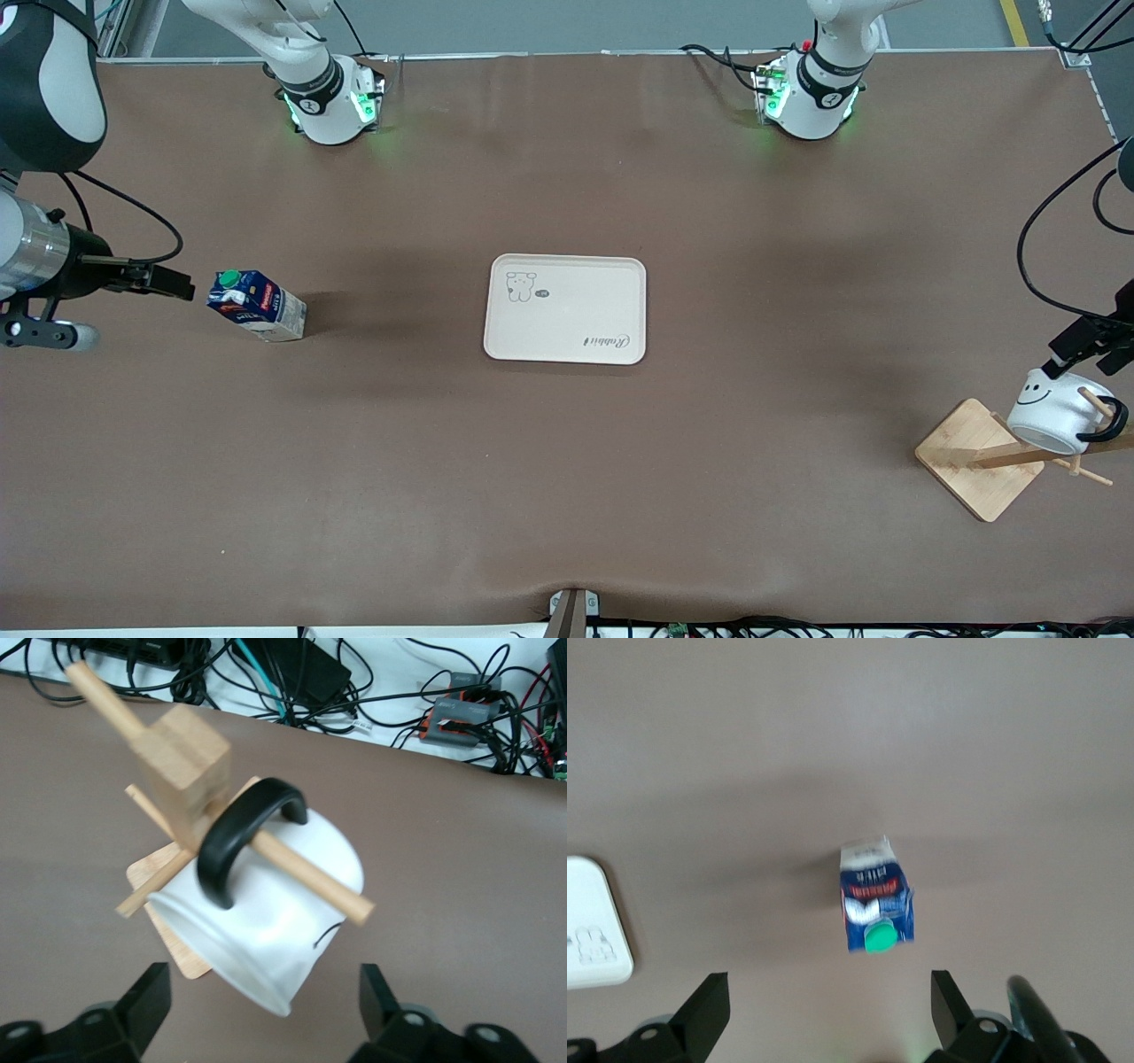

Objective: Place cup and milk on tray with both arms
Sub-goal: 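Lower the right gripper around the milk while the left gripper approaches the mug, then grasp the milk with the right gripper while the left gripper lifts the mug, then carry the white mug with the left gripper onto the tray, then set the mug on the tray while the right gripper carries the milk over, then lower the milk onto the tray beside the mug and open the right gripper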

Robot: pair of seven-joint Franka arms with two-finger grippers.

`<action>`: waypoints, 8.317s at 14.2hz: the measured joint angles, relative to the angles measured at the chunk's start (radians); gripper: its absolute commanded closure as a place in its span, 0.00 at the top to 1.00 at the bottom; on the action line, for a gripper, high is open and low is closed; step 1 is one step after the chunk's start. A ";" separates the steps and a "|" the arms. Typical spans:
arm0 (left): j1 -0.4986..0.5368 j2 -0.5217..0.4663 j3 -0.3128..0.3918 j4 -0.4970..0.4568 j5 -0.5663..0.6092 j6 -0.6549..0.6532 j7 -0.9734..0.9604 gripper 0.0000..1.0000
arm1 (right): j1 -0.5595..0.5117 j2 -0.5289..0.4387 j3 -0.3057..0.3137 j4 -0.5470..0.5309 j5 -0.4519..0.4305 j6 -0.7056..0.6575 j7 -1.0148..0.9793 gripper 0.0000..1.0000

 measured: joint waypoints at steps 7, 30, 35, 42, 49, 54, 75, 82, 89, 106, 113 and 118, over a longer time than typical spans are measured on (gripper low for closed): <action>0.000 0.019 -0.005 -0.005 -0.002 0.027 0.000 0.60 | -0.004 0.051 -0.003 -0.002 0.000 -0.098 0.011 1.00; -0.003 -0.015 -0.051 0.031 -0.016 -0.098 0.001 0.00 | -0.051 0.100 -0.016 -0.281 -0.001 0.206 0.033 1.00; -0.004 -0.046 -0.055 0.087 -0.016 -0.312 -0.045 0.00 | -0.056 0.079 -0.016 -0.373 -0.001 0.285 0.031 1.00; -0.021 -0.046 -0.192 0.121 0.083 -0.341 -0.369 0.00 | -0.073 -0.011 -0.015 -0.603 -0.001 0.542 -0.016 0.00; -0.074 -0.004 -0.277 0.118 0.096 -0.361 -0.638 0.00 | -0.073 -0.067 -0.013 -0.505 -0.001 0.374 -0.017 0.00; -0.182 0.035 -0.282 0.116 0.097 -0.386 -0.887 0.00 | -0.076 -0.063 -0.013 -0.353 0.000 0.212 -0.017 0.00; -0.623 0.405 -0.289 0.250 0.088 -0.322 -1.863 0.00 | -0.066 0.067 -0.001 -0.060 0.090 0.026 -0.018 0.00; -0.673 0.492 -0.289 0.256 0.085 -0.245 -1.899 0.00 | 0.045 0.070 0.007 -0.073 0.096 -0.052 -0.014 0.00; -0.667 0.510 -0.287 0.273 0.085 -0.223 -1.903 1.00 | 0.314 0.069 0.014 -0.075 0.116 -0.014 0.254 0.00; -0.460 0.216 -0.233 0.433 0.303 -0.659 -1.722 1.00 | 0.639 0.290 0.015 -0.074 0.244 0.360 0.626 0.04; -0.337 0.127 -0.230 0.472 0.354 -0.767 -1.404 1.00 | 0.646 0.327 0.009 -0.074 0.162 0.448 0.626 0.41; -0.315 0.093 -0.230 0.494 0.398 -0.820 -1.283 1.00 | 0.662 0.334 0.009 -0.081 0.159 0.449 0.626 1.00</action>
